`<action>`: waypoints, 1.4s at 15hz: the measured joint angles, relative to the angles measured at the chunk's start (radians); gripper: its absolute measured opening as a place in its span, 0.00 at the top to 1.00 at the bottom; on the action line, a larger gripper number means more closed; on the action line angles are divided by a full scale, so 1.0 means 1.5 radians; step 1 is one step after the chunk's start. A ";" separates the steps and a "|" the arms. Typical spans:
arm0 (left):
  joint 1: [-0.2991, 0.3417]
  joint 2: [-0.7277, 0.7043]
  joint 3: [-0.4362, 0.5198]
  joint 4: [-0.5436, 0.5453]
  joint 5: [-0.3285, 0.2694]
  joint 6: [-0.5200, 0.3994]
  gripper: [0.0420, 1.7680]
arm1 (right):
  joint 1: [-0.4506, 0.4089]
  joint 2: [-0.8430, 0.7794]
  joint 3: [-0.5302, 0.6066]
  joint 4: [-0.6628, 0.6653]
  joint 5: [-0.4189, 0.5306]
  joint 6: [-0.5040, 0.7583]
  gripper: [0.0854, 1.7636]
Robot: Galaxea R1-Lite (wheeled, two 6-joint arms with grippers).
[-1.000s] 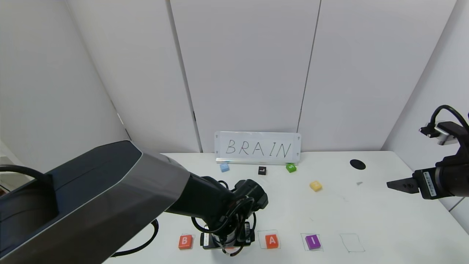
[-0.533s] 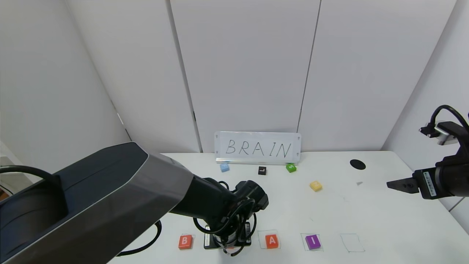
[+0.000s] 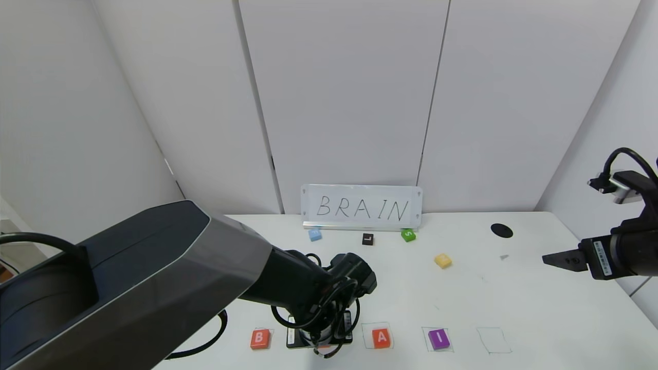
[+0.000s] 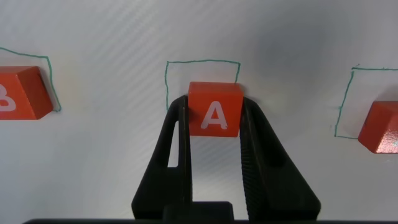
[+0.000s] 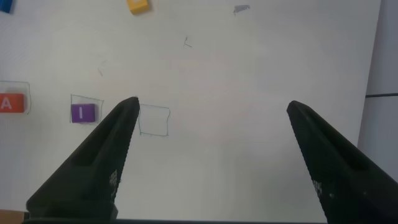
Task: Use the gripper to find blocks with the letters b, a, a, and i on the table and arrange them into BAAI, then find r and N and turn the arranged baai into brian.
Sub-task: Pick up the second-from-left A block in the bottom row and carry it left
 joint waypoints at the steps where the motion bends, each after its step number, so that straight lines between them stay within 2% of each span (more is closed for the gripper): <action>1: 0.000 0.000 0.000 0.000 0.000 0.000 0.73 | 0.000 0.000 0.000 0.000 0.000 0.000 0.03; 7: 0.001 -0.008 -0.003 0.009 0.003 0.002 0.73 | 0.002 -0.001 0.001 0.000 0.000 0.000 0.03; 12: 0.015 -0.053 -0.006 0.035 0.004 0.019 0.73 | 0.005 -0.008 0.007 0.000 0.001 -0.020 0.03; 17: 0.062 -0.107 0.002 0.072 0.001 0.086 0.73 | 0.006 -0.017 0.007 0.000 0.001 -0.019 0.03; 21: 0.131 -0.137 0.009 0.075 -0.006 0.142 0.73 | 0.008 -0.020 0.003 0.003 0.001 -0.018 0.03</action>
